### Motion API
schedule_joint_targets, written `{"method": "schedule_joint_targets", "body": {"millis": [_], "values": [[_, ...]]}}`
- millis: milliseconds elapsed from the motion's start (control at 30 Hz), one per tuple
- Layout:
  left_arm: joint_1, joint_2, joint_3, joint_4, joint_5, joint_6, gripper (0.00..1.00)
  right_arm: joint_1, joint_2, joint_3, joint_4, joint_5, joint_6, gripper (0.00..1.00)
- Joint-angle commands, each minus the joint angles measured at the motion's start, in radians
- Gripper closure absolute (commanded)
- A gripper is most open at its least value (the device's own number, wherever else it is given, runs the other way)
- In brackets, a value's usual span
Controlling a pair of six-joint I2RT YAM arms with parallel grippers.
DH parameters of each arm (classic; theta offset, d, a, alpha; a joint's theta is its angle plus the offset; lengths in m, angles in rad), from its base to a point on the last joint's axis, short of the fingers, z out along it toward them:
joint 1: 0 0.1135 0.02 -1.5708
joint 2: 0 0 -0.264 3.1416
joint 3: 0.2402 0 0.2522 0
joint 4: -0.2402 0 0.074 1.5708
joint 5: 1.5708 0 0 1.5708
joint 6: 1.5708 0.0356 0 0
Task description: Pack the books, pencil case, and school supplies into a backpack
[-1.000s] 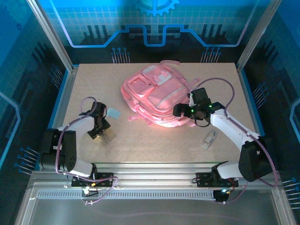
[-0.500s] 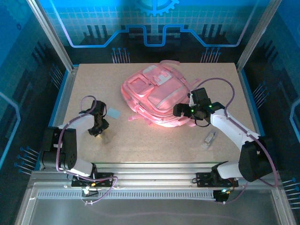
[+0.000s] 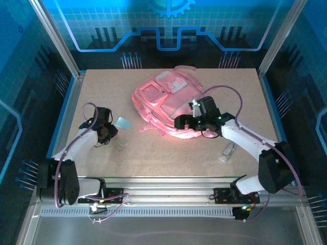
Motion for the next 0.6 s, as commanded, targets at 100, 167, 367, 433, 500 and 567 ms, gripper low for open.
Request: {"method": "schedule_joint_targets", "body": {"millis": [100, 167, 367, 433, 500, 567], "values": [[-0.076, -0.093, 0.056, 0.051, 0.080, -0.096, 0.69, 0.117, 0.100, 0.065, 0.189, -0.170, 0.025, 0.03], [-0.125, -0.088, 0.085, 0.074, 0.088, -0.130, 0.69, 0.150, 0.145, 0.095, 0.222, -0.191, 0.031, 0.06], [-0.258, -0.056, 0.130, 0.145, 0.081, -0.197, 0.68, 0.200, 0.257, 0.175, 0.314, -0.264, 0.081, 0.12], [-0.287, -0.046, 0.130, 0.176, 0.084, -0.220, 0.68, 0.211, 0.285, 0.198, 0.331, -0.283, 0.098, 0.15], [-0.313, -0.031, 0.134, 0.199, 0.084, -0.236, 0.68, 0.223, 0.310, 0.218, 0.333, -0.288, 0.102, 0.18], [-0.334, -0.018, 0.139, 0.212, 0.088, -0.246, 0.68, 0.232, 0.330, 0.231, 0.335, -0.287, 0.102, 0.23]]}}
